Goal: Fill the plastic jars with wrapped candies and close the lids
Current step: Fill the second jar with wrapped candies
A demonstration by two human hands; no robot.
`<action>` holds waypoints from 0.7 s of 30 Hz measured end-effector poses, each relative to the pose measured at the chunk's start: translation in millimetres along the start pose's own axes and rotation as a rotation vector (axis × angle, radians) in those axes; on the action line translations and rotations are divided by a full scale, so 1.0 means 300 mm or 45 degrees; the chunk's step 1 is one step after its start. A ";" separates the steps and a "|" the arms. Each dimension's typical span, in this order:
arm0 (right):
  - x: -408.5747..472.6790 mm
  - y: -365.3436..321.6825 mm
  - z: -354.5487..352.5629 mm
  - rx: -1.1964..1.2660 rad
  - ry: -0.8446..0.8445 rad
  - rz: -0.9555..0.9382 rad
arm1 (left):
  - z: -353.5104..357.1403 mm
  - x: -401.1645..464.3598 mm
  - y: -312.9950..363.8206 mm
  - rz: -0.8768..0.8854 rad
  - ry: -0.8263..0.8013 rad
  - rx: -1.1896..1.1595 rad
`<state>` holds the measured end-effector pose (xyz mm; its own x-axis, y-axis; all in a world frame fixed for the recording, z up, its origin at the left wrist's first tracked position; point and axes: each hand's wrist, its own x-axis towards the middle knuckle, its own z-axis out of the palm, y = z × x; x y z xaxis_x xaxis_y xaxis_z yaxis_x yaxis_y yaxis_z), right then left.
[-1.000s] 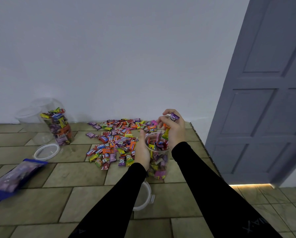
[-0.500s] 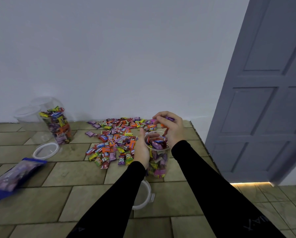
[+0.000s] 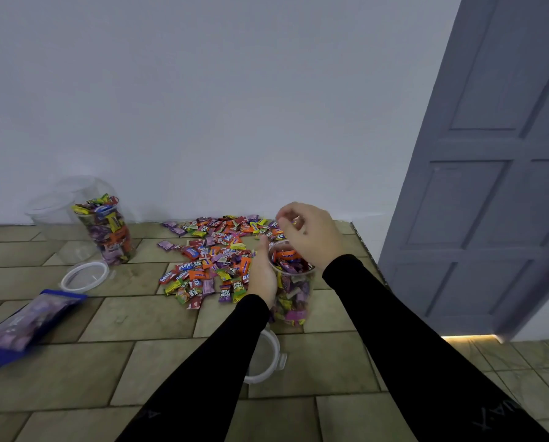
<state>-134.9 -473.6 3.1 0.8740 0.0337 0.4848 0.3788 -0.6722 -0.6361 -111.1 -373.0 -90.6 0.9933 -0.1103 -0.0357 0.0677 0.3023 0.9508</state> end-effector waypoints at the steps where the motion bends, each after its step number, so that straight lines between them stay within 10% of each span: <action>1: -0.002 -0.010 -0.011 -0.256 -0.122 -0.041 | -0.003 0.007 -0.011 0.000 0.005 0.017; 10: -0.009 -0.100 -0.019 -0.827 -0.704 0.087 | 0.007 -0.007 0.007 0.024 0.045 0.038; 21: 0.011 -0.058 -0.020 -0.549 -0.617 0.156 | -0.010 -0.006 0.008 0.007 -0.015 0.080</action>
<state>-140.3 -466.4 19.4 0.9793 0.1994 0.0347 0.1998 -0.9249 -0.3236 -112.3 -369.2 -89.0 0.9924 -0.1198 -0.0271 0.0559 0.2433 0.9683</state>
